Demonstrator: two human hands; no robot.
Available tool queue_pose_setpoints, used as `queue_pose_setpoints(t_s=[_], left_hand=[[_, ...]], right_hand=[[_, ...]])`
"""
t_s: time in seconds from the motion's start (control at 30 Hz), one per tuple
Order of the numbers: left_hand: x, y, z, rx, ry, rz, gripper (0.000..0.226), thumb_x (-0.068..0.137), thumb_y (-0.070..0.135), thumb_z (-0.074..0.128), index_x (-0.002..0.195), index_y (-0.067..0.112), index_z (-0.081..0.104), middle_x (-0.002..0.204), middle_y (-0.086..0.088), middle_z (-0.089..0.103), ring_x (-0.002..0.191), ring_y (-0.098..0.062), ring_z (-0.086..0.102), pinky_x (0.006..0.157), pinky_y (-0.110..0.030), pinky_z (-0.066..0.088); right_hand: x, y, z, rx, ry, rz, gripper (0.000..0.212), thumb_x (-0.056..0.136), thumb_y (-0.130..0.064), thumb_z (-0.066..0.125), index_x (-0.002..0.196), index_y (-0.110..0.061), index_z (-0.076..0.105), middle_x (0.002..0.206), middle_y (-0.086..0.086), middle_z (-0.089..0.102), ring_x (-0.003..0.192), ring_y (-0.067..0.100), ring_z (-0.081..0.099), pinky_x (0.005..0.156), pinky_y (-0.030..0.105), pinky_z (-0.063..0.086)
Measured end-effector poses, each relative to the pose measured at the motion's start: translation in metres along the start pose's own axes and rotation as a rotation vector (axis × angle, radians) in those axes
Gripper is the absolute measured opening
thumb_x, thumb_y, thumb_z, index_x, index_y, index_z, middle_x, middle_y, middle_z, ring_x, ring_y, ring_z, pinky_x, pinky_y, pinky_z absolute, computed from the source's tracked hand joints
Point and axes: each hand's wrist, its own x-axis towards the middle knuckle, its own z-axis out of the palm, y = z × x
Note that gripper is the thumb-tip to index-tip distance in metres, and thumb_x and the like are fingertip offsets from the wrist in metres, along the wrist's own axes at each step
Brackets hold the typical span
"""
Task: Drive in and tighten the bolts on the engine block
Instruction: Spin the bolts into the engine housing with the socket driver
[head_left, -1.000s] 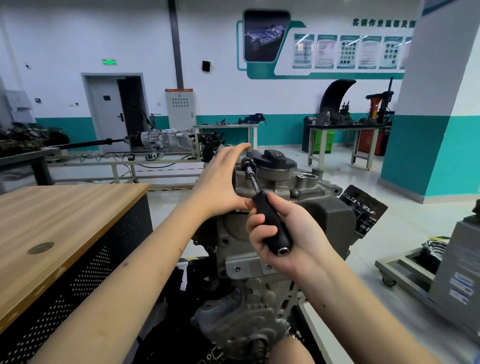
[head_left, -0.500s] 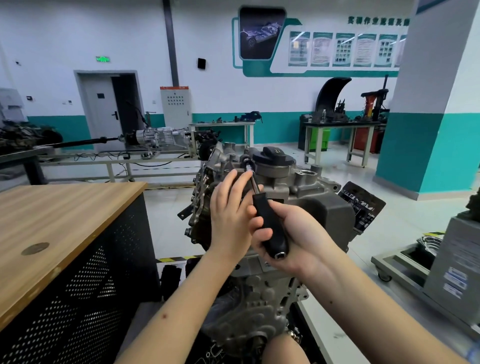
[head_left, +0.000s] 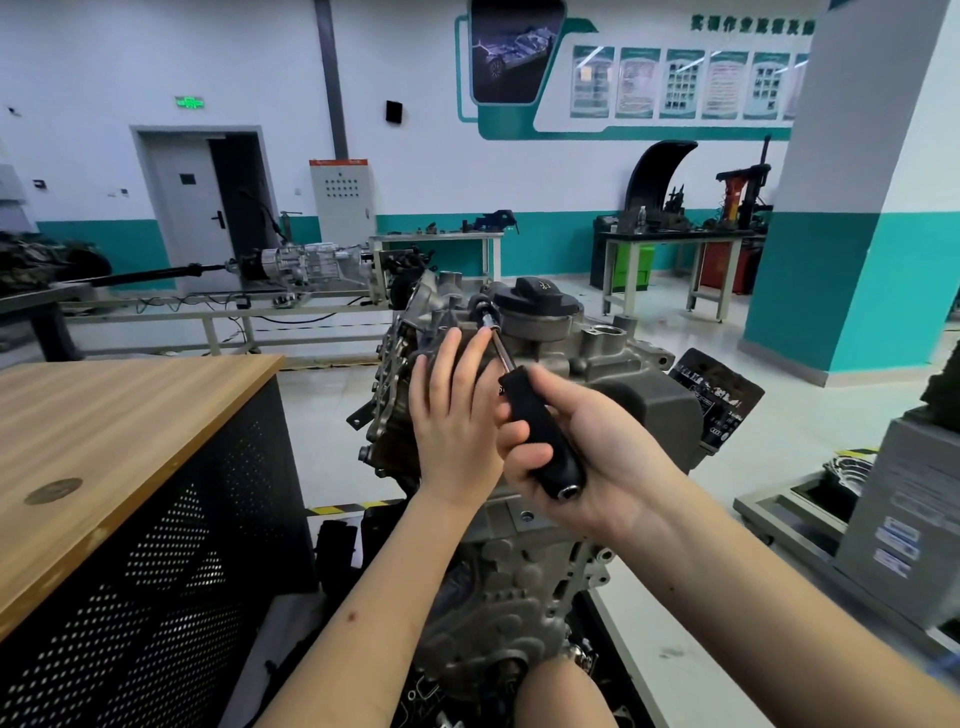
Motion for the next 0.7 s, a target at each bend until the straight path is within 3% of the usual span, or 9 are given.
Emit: queue_pose_setpoints(t_s=[0.1,0.23,0.3,0.37,0.47,0.6,0.7], left_hand=[[-0.002,-0.002,0.003,-0.014,0.038,0.002,0.031,0.101,0.028,0.021,0.115,0.009,0.04,0.133,-0.005,0.043,0.125,-0.026,0.036,0.104,-0.045,0.027],[-0.002,0.002,0.002,-0.095,0.095,-0.027,0.026,0.092,0.016,0.039,0.117,0.008,0.039,0.123,-0.012,0.059,0.123,-0.026,0.038,0.103,-0.046,0.027],[-0.001,0.002,0.002,-0.142,0.097,-0.036,0.027,0.098,0.023,0.029,0.119,0.009,0.039,0.123,-0.012,0.059,0.123,-0.027,0.039,0.103,-0.045,0.026],[-0.002,0.0,0.003,-0.12,0.074,-0.036,0.029,0.096,0.022,0.033,0.122,0.01,0.038,0.13,-0.008,0.053,0.124,-0.026,0.038,0.104,-0.045,0.025],[-0.003,-0.003,0.005,-0.059,0.028,-0.032,0.034,0.099,0.028,0.028,0.128,0.012,0.035,0.136,0.001,0.038,0.127,-0.024,0.034,0.105,-0.045,0.025],[-0.003,-0.002,0.006,-0.018,0.014,-0.028,0.04,0.102,0.033,0.018,0.13,0.011,0.036,0.133,-0.004,0.053,0.126,-0.024,0.036,0.106,-0.043,0.024],[-0.003,-0.001,0.006,0.01,0.03,-0.027,0.039,0.102,0.029,0.021,0.136,0.014,0.031,0.132,-0.004,0.051,0.125,-0.022,0.036,0.106,-0.041,0.024]], right_hand=[[-0.004,-0.001,0.004,0.008,0.0,-0.023,0.028,0.09,-0.019,0.055,0.067,-0.003,0.057,0.053,0.004,0.053,0.032,0.009,0.046,0.027,0.011,0.032],[-0.003,-0.002,0.001,-0.019,0.042,-0.024,0.045,0.096,-0.026,0.045,0.063,0.0,0.061,0.053,0.005,0.055,0.036,0.011,0.054,0.029,0.013,0.038],[-0.003,-0.001,0.001,-0.044,0.042,-0.018,0.044,0.099,-0.028,0.039,0.069,-0.002,0.058,0.055,0.002,0.054,0.036,0.01,0.052,0.03,0.011,0.034],[-0.003,-0.002,0.003,-0.032,0.031,-0.018,0.044,0.099,-0.028,0.038,0.069,-0.002,0.057,0.055,0.002,0.051,0.034,0.009,0.046,0.029,0.011,0.03],[-0.005,-0.001,0.009,-0.036,0.031,-0.041,0.035,0.093,-0.028,0.051,0.068,-0.004,0.056,0.056,0.003,0.048,0.032,0.008,0.042,0.027,0.011,0.029],[-0.007,0.001,0.018,-0.089,0.024,-0.086,0.014,0.089,-0.01,0.055,0.076,-0.008,0.055,0.059,0.001,0.048,0.033,0.007,0.043,0.028,0.011,0.031],[-0.008,-0.001,0.022,-0.115,0.066,-0.104,0.016,0.092,-0.014,0.053,0.079,-0.006,0.055,0.052,0.003,0.053,0.035,0.009,0.05,0.031,0.014,0.041]])
